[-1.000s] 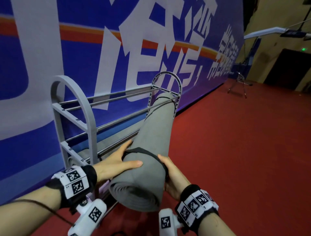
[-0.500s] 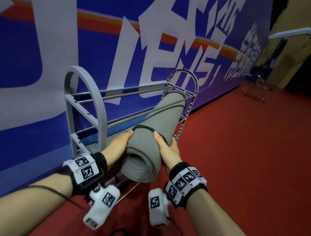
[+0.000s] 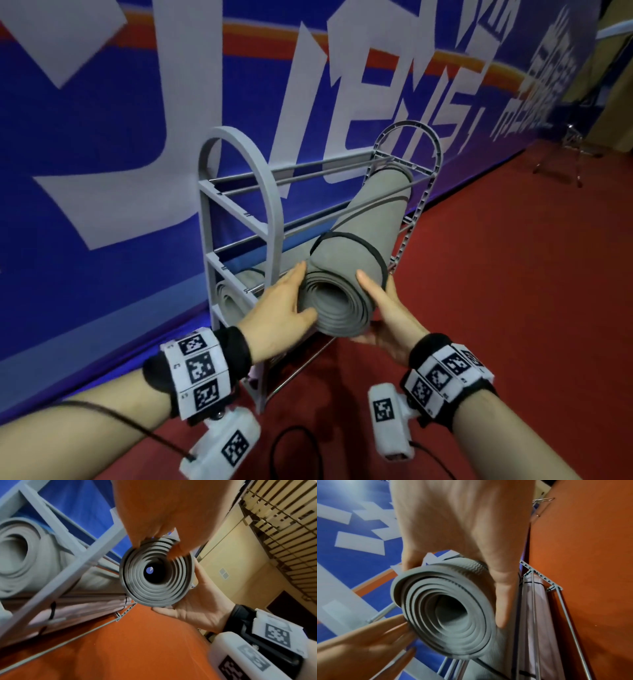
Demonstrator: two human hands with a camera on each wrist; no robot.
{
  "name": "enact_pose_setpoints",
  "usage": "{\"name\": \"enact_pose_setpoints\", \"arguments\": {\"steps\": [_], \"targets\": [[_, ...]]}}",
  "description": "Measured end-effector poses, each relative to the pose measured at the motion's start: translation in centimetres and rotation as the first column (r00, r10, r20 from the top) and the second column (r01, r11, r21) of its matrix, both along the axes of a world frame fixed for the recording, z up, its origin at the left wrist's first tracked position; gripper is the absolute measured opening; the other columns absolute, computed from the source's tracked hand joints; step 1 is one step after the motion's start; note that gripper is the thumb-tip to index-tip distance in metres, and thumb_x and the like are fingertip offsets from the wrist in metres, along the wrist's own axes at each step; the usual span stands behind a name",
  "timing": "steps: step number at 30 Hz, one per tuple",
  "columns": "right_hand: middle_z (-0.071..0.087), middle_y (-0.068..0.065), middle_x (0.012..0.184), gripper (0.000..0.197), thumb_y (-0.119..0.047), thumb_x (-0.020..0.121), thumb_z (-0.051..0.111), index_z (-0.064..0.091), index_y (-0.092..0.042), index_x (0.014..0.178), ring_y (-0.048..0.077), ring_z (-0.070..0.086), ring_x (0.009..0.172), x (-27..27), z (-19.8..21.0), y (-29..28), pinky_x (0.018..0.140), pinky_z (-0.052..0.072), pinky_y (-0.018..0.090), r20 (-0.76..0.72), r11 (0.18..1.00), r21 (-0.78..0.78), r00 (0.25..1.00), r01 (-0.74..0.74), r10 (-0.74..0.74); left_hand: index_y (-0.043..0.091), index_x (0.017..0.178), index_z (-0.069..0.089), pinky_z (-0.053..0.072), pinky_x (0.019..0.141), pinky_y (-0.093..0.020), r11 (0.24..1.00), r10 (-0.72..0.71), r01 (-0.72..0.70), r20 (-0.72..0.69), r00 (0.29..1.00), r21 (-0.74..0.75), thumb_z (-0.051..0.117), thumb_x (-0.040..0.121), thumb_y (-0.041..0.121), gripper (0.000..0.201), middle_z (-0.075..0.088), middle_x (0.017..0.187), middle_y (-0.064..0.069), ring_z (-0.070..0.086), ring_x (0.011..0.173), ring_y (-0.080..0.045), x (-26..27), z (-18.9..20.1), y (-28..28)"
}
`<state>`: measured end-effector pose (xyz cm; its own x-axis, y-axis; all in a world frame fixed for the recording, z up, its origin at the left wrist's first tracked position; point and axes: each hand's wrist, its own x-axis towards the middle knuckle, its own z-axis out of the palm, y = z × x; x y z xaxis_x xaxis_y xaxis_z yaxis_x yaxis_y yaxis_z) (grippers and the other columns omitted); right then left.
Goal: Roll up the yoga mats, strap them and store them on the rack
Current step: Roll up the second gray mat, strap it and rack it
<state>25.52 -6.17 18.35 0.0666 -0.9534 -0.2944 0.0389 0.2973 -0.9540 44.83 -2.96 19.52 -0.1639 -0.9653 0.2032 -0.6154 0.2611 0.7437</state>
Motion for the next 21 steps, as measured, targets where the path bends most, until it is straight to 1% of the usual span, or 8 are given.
{"name": "enact_pose_setpoints", "arguments": {"steps": [2, 4, 6, 9, 12, 15, 18, 21], "targets": [[0.064, -0.006, 0.125, 0.083, -0.058, 0.071, 0.075, 0.035, -0.035, 0.14, 0.02, 0.069, 0.104, -0.1, 0.4, 0.9, 0.087, 0.056, 0.051, 0.031, 0.998, 0.059, 0.999, -0.019, 0.017, 0.022, 0.115, 0.065, 0.043, 0.095, -0.017, 0.986, 0.048, -0.082, -0.226, 0.973, -0.144, 0.049, 0.078, -0.009, 0.052, 0.066, 0.118, 0.006, 0.061, 0.107, -0.006, 0.2, 0.2, 0.4], [0.064, -0.004, 0.123, 0.083, -0.054, 0.073, 0.077, 0.039, -0.022, 0.138, 0.017, 0.068, 0.104, 0.4, 0.9, 0.8, 0.083, 0.058, 0.048, 0.047, 0.997, 0.065, 0.998, 0.036, -0.039, 0.025, 0.071, 0.061, 0.045, 0.059, -0.019, 0.968, 0.1, -0.183, -0.401, 0.911, -0.173, 0.04, 0.07, -0.014, 0.045, 0.065, 0.07, 0.009, 0.055, 0.059, -0.007, 1.4, 0.6, 0.5], [0.055, -0.006, 0.127, 0.086, -0.055, 0.072, 0.078, 0.033, -0.021, 0.138, 0.014, 0.064, 0.105, 1.7, 1.9, 0.5, 0.078, 0.06, 0.044, -0.002, 0.994, 0.06, 0.996, 0.087, -0.087, 0.02, 0.059, 0.047, 0.037, 0.054, -0.024, 0.948, 0.222, -0.305, -0.508, 0.832, -0.085, 0.034, 0.065, -0.012, 0.036, 0.05, 0.056, 0.003, 0.044, 0.055, -0.015, 3.3, 0.3, -0.5], [0.041, -0.001, 0.144, 0.107, -0.061, 0.062, 0.083, 0.027, -0.02, 0.143, 0.018, 0.057, 0.115, 3.9, 2.8, -0.2, 0.068, 0.062, 0.039, -0.023, 0.992, 0.056, 0.993, 0.114, -0.113, 0.015, 0.078, 0.054, 0.045, 0.069, -0.037, 0.897, 0.428, -0.417, -0.516, 0.742, 0.144, 0.036, 0.077, -0.015, 0.035, 0.051, 0.074, -0.003, 0.049, 0.075, -0.023, 5.8, -1.0, -3.7], [0.026, 0.001, 0.152, 0.105, -0.048, 0.075, 0.08, 0.015, -0.019, 0.151, 0.021, 0.052, 0.115, 6.7, 3.1, -0.9, 0.079, 0.061, 0.043, 0.035, 0.99, 0.064, 0.991, 0.128, -0.13, 0.015, 0.128, 0.044, 0.053, 0.062, -0.031, 0.938, 0.272, -0.114, -0.495, 0.825, 0.327, 0.05, 0.085, -0.013, 0.051, 0.054, 0.095, -0.008, 0.056, 0.071, -0.017, 6.5, -1.8, -5.5], [0.025, 0.01, 0.156, 0.088, -0.027, 0.094, 0.065, 0.002, -0.023, 0.156, 0.029, 0.05, 0.12, 9.7, 2.9, -1.5, 0.092, 0.055, 0.046, 0.105, 0.995, 0.064, 0.991, 0.073, -0.079, 0.021, 0.14, 0.031, 0.052, 0.058, -0.023, 0.924, 0.196, 0.037, -0.554, 0.809, 0.381, 0.064, 0.081, -0.011, 0.075, 0.062, 0.1, -0.012, 0.062, 0.064, -0.01, 6.9, -2.3, -6.6], [0.027, 0.005, 0.16, 0.07, -0.025, 0.103, 0.049, 0.005, -0.033, 0.156, 0.031, 0.037, 0.14, 10.3, 1.7, -2.0, 0.106, 0.04, 0.046, -0.04, 0.985, 0.075, 0.986, -0.156, 0.159, 0.011, 0.139, 0.037, 0.053, 0.086, -0.037, 0.891, 0.438, -0.288, -0.494, 0.751, 0.351, 0.077, 0.079, 0.014, 0.072, 0.059, 0.12, -0.009, 0.063, 0.099, -0.024, 8.5, -3.1, -8.9], [0.053, 0.002, 0.138, 0.057, -0.02, 0.101, 0.051, 0.027, -0.031, 0.152, 0.023, 0.052, 0.124, 8.1, 1.4, -2.3, 0.097, 0.044, 0.039, -0.233, 0.968, 0.089, 0.94, -0.234, 0.249, 0.007, 0.125, 0.052, 0.052, 0.093, -0.046, 0.803, 0.593, -0.474, -0.396, 0.701, 0.362, 0.077, 0.08, 0.027, 0.056, 0.06, 0.119, -0.008, 0.061, 0.105, -0.031, 9.9, -3.3, -10.7]]}}
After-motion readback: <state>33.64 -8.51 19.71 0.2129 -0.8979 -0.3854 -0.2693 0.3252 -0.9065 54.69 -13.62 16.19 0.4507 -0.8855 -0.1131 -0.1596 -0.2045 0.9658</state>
